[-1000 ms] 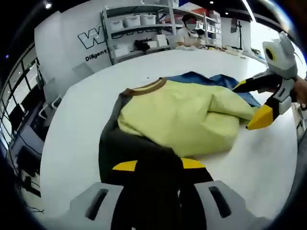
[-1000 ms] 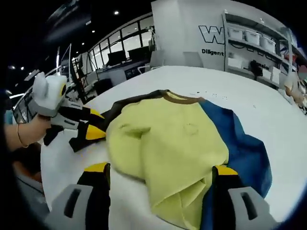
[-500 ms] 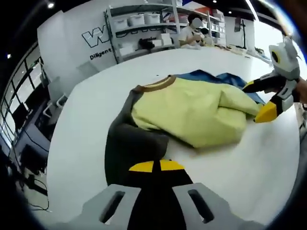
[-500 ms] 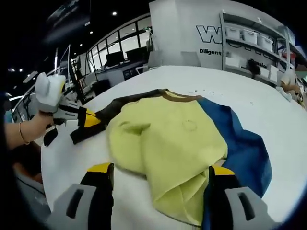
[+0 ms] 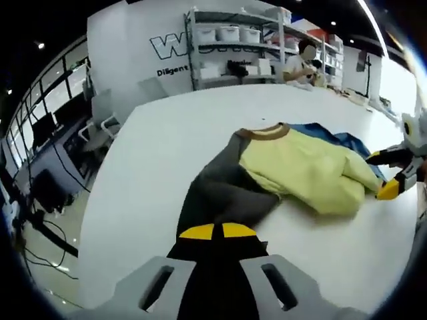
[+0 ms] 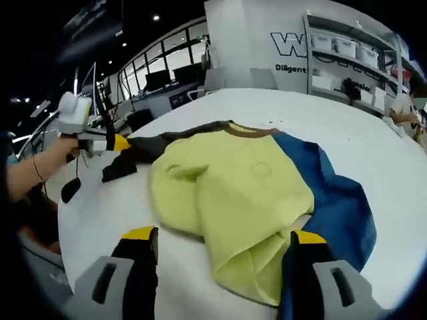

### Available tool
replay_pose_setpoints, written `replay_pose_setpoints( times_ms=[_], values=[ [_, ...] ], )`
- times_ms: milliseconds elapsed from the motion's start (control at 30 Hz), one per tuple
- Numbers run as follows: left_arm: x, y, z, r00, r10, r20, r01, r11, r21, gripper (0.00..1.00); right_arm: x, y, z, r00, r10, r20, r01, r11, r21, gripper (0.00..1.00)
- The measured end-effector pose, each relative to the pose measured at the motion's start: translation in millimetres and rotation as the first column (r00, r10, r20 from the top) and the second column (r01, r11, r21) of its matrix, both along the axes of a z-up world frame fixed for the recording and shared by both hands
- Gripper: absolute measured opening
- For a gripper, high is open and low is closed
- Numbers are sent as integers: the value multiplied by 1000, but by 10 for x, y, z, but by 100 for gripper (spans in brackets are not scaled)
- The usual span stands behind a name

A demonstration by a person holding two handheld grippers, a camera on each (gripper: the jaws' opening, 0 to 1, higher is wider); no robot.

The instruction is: Fold the garment on the visible template until the final outline fits inside the template.

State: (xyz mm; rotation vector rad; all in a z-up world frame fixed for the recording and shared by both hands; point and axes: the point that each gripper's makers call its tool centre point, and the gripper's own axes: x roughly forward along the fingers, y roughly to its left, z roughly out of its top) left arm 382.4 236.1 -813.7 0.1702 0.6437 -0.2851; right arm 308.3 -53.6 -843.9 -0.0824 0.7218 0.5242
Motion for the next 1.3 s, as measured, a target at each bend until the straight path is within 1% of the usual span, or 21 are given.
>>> replay_pose_setpoints(
  times_ms=[67, 200, 267, 367, 433, 500, 567, 633, 667, 700, 733, 767, 867, 900, 933, 1000, 1033, 1100, 1200, 1300],
  values=[
    [39, 76, 22, 1000, 13, 2, -13, 1000, 16, 1, -11, -10, -19, 1000, 1, -5, -1, 1000, -10, 78],
    [106, 142, 37, 1000, 25, -2, -25, 1000, 12, 1, -25, -15, -35, 1000, -9, -15, 9, 1000, 3, 77],
    [124, 160, 36, 1000, 27, -2, -27, 999, 20, 1, -31, -31, -53, 1000, -7, -12, 7, 1000, -16, 76],
    [95, 184, 49, 999, 42, -2, -41, 999, 31, 1, -48, -47, -87, 1000, -1, -10, 0, 999, -37, 72],
    [94, 193, 52, 999, 54, -2, -54, 998, 27, 1, -61, -65, -109, 1000, -4, -9, 4, 999, -48, 67],
    [91, 195, 31, 998, 56, -9, -56, 998, 30, 1, -79, -67, -116, 1000, -5, -3, 4, 999, -52, 61],
    [16, 183, -101, 996, 45, -74, -40, 997, 66, 2, -96, -58, -113, 1000, -4, 2, 4, 999, -50, 56],
    [-4, 150, -116, 997, 38, -70, -33, 997, 76, 4, -105, -38, -100, 1000, -1, 8, 1, 999, -45, 51],
    [-26, 117, -126, 997, 29, -67, -22, 995, 96, 8, -113, -16, -90, 1000, 2, 12, -1, 999, -39, 49],
    [-36, 107, -127, 997, 24, -67, -17, 995, 102, 12, -121, 8, -79, 1000, 6, 19, -5, 999, -37, 46],
    [-58, 44, -113, 999, 12, -50, -6, 994, 107, 15, -122, 14, -79, 1000, 7, 20, -7, 999, -37, 44],
    [-79, -16, -100, 999, -1, -39, 5, 995, 99, 18, -122, 25, -78, 1000, 10, 23, -9, 999, -39, 43],
    [-142, -190, -101, 998, -40, -38, 43, 996, 74, 19, -125, 41, -85, 1000, 10, 18, -9, 999, -35, 43],
    [-148, -207, -99, 998, -43, -36, 46, 996, 73, 19, -125, 43, -85, 1000, 9, 18, -8, 999, -34, 43],
    [-180, -290, -94, 998, -56, -31, 58, 996, 68, 19, -132, 53, -89, 1000, 8, 16, -7, 999, -32, 42],
    [-155, -361, -108, 997, -73, -33, 74, 996, 41, 17, -137, 57, -90, 1000, 5, 17, -4, 1000, -31, 42],
    [-173, -432, -116, 996, -80, -34, 81, 996, 23, 17, -139, 59, -92, 1000, 4, 19, -3, 999, -32, 42],
    [-179, -511, -122, 996, -81, -25, 81, 997, 1, 20, -150, 69, -100, 1000, 5, 17, -5, 999, -35, 41],
    [-196, -560, -159, 997, -75, -37, 74, 997, -9, 20, -158, 74, -104, 1000, 4, 14, -3, 999, -32, 41],
    [-218, -612, -235, 996, -70, -54, 69, 997, -21, 20, -165, 76, -106, 1000, 1, 14, -1, 1000, -32, 41]
  ],
)
